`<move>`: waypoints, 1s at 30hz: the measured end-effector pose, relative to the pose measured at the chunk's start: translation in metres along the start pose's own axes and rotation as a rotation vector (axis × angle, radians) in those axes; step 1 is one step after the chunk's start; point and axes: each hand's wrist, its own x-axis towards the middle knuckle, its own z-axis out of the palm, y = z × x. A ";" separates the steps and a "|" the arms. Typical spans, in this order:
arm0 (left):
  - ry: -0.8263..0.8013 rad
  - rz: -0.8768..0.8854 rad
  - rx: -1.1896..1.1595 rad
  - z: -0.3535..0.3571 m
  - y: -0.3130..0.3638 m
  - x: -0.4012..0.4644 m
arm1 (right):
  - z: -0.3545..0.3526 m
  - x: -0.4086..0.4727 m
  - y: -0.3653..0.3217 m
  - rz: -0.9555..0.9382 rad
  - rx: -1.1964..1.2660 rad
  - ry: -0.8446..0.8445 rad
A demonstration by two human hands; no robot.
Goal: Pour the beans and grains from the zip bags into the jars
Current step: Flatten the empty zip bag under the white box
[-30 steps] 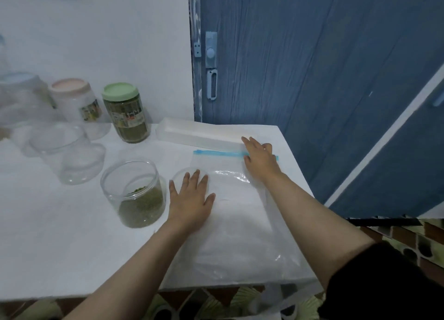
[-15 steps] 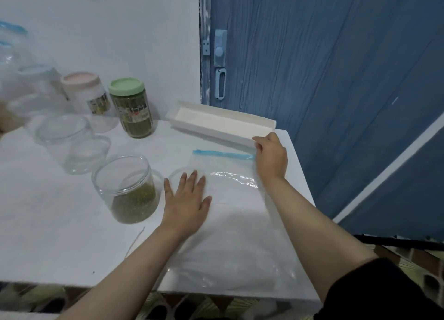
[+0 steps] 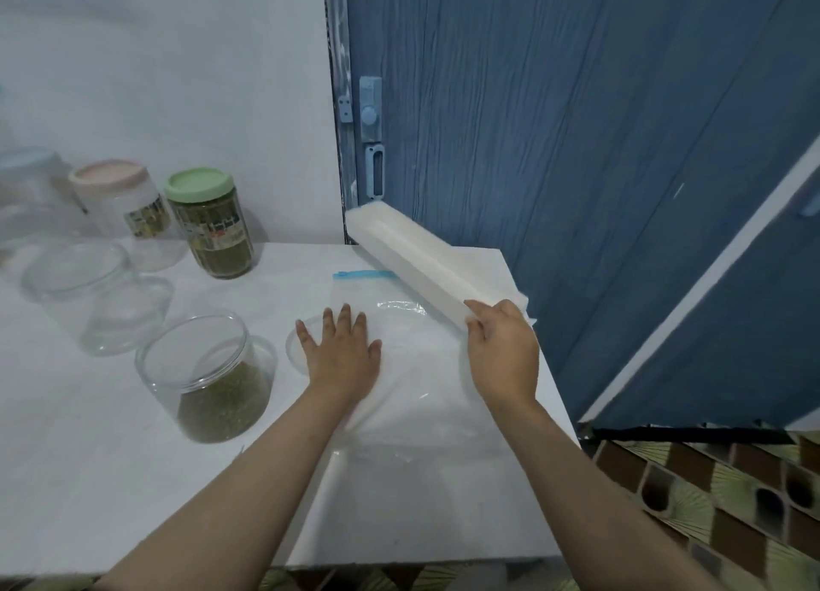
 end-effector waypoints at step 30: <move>0.083 0.164 -0.329 0.022 0.010 -0.074 | -0.022 -0.062 -0.003 -0.008 -0.179 -0.599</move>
